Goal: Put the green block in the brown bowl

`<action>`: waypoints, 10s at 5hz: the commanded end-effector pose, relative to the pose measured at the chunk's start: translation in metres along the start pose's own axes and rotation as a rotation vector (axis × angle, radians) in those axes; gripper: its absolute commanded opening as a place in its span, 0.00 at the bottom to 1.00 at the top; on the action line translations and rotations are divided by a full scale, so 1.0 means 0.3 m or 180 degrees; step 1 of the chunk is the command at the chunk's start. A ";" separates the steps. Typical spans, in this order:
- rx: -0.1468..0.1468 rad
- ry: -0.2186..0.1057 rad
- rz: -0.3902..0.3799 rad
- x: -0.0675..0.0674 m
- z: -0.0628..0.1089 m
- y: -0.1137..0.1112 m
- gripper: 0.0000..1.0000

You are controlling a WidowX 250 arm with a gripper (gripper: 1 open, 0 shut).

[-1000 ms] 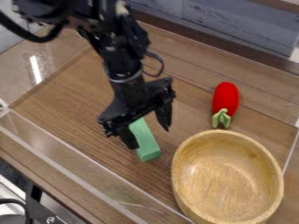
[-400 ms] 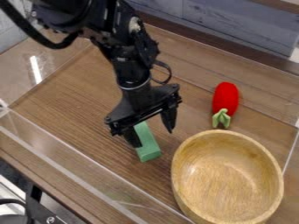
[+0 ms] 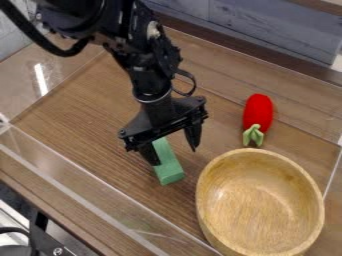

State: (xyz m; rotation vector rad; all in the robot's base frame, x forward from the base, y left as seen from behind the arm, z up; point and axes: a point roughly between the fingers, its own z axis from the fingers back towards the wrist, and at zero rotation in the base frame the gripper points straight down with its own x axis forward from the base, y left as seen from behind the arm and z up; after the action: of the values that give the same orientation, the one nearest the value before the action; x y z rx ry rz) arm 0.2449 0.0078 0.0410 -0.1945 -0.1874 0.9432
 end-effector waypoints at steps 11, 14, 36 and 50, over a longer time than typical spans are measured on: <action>-0.0040 -0.0093 -0.0697 0.237 0.180 -0.002 0.00; 0.0113 -0.0104 -0.0642 0.165 0.152 0.027 0.00; 0.1217 0.0158 0.0013 -0.070 -0.091 0.163 1.00; -0.0018 0.0788 0.0409 0.164 0.187 -0.200 0.00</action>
State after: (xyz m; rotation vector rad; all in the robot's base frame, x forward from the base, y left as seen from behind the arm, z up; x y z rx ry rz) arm 0.2987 0.0140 0.0986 -0.3074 0.1099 1.0340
